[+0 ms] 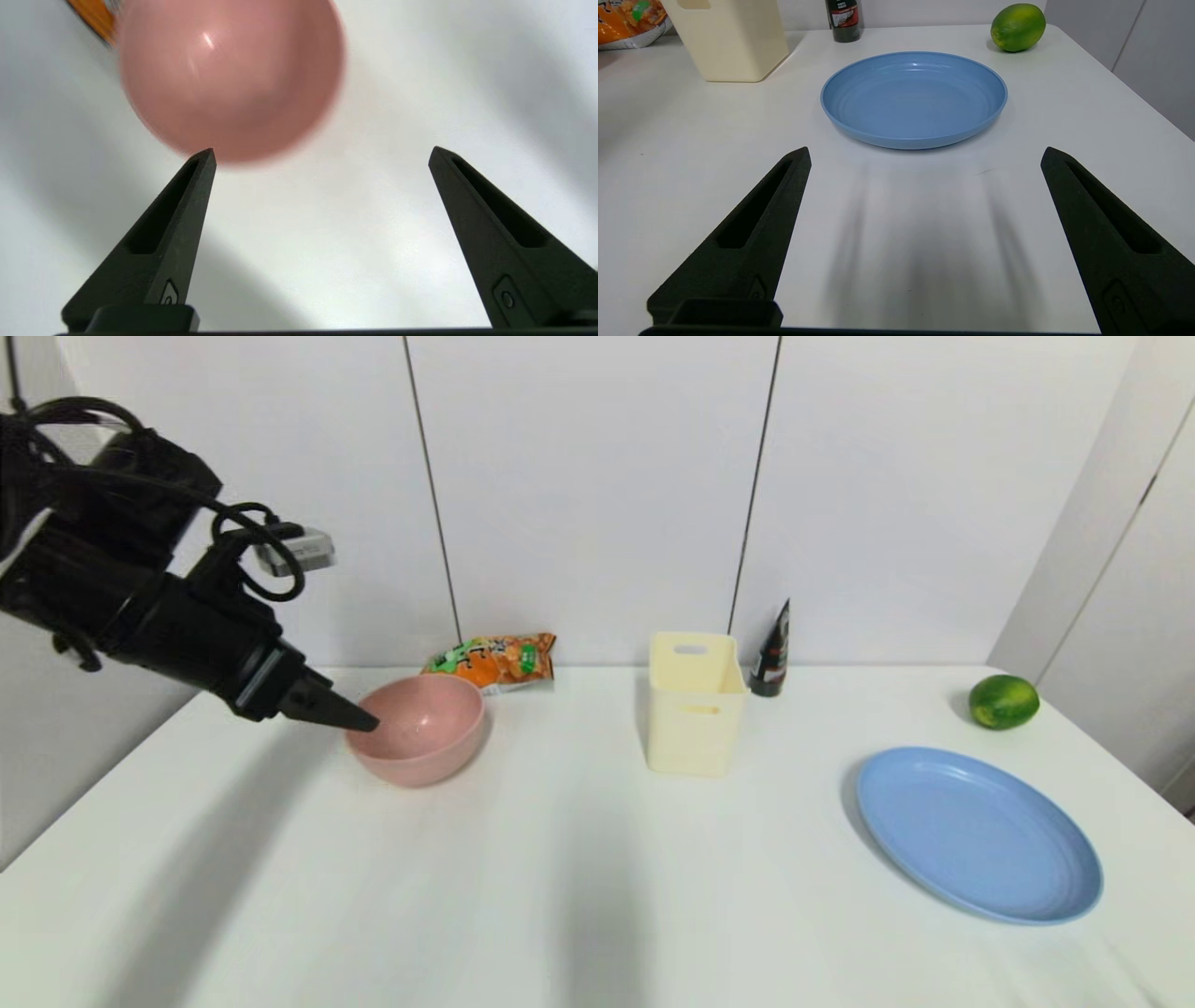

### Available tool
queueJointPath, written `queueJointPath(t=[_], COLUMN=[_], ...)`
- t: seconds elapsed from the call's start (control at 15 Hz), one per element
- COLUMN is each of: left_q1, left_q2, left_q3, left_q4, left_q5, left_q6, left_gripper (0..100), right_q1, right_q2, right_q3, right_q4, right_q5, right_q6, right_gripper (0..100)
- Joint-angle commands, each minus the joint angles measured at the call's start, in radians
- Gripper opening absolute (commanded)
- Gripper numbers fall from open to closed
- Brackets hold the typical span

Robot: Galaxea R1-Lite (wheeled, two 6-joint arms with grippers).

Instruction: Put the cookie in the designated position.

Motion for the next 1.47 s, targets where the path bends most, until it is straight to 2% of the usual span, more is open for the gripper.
queueJointPath(t=[0.07, 0.2, 0.33, 0.4, 0.47, 0.6, 1.07, 1.2, 1.27, 1.33, 1.47], left_q1=[0.002, 0.002, 0.003, 0.003, 0.003, 0.003, 0.003, 0.003, 0.003, 0.003, 0.08], left_q2=[-0.462, -0.64, -0.796, -0.871, -0.964, -1.08, -1.448, -1.445, -1.447, -1.447, -1.459], left_q3=[0.534, 0.8, 0.981, 1.047, 1.108, 1.181, 1.488, 1.603, 1.622, 1.62, 1.602], left_q4=[-0.434, -0.712, -0.866, -0.91, -0.939, -0.973, -1.14, -1.301, -1.333, -1.298, -1.289], left_q5=[-0.001, 0.002, 0.049, 0.109, 0.169, 0.201, 0.214, 0.292, 0.384, 0.447, 0.456], left_q6=[-0.287, -0.384, -0.434, -0.433, -0.431, -0.433, -0.419, -0.414, -0.42, -0.426, -0.443], left_gripper=[100, 100, 100, 100, 100, 100, 100, 100, 100, 100, 100], right_q1=[-0.001, 0.001, 0.001, 0.001, 0.001, 0.001, 0.001, 0.001, 0.001, 0.001, 0.001], right_q2=[0.001, 0.001, 0.001, 0.001, 0.001, 0.001, 0.001, 0.001, 0.001, 0.001, 0.001], right_q3=[0.002, 0.002, 0.002, 0.002, 0.002, 0.002, 0.002, 0.002, 0.002, 0.002, 0.002], right_q4=[-0.001, -0.001, -0.001, -0.001, -0.001, -0.001, -0.001, -0.001, -0.001, -0.001, -0.001], right_q5=[0.0, 0.0, 0.0, 0.0, 0.0, 0.0, 0.0, 0.0, 0.0, 0.0, 0.0], right_q6=[0.001, 0.001, 0.001, 0.001, 0.001, 0.001, 0.001, 0.001, 0.001, 0.001, 0.001], right_gripper=[100, 100, 100, 100, 100, 100, 100, 100, 100, 100, 100])
